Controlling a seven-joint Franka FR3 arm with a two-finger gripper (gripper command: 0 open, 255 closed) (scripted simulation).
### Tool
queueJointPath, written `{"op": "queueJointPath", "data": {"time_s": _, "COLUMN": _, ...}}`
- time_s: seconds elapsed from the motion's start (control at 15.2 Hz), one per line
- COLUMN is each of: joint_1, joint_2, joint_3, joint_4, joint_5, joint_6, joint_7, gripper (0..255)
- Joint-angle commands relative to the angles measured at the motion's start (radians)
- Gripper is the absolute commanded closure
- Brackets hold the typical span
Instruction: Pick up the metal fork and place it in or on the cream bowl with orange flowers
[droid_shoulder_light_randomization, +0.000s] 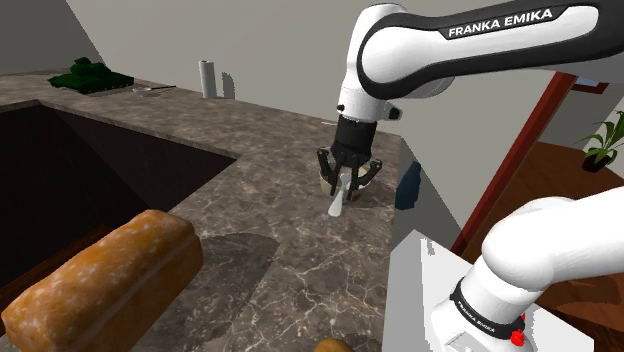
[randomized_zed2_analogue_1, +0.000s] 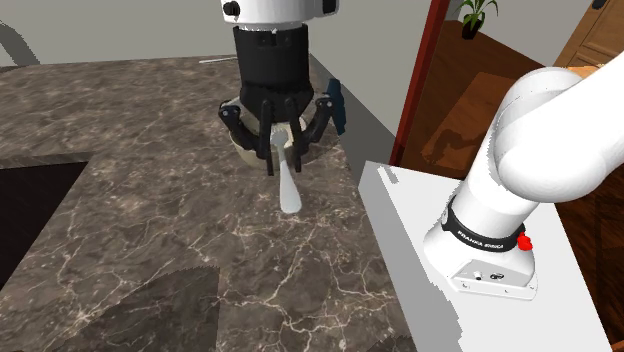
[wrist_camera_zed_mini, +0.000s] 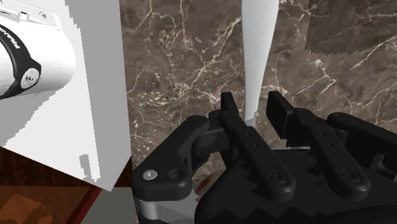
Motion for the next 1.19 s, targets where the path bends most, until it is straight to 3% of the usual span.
{"op": "queueJointPath", "data": {"time_s": 0.0, "joint_1": -0.002, "joint_2": -0.003, "joint_3": -0.006, "joint_4": 0.024, "joint_5": -0.007, "joint_6": -0.026, "joint_7": 0.006, "gripper": 255}}
{"op": "queueJointPath", "data": {"time_s": 0.13, "joint_1": -0.003, "joint_2": -0.007, "joint_3": -0.012, "joint_4": 0.041, "joint_5": -0.011, "joint_6": -0.047, "joint_7": 0.009, "gripper": 255}}
{"op": "queueJointPath", "data": {"time_s": 1.12, "joint_1": -0.202, "joint_2": 0.346, "joint_3": -0.172, "joint_4": 0.247, "joint_5": -0.217, "joint_6": 0.04, "joint_7": -0.236, "gripper": 255}}
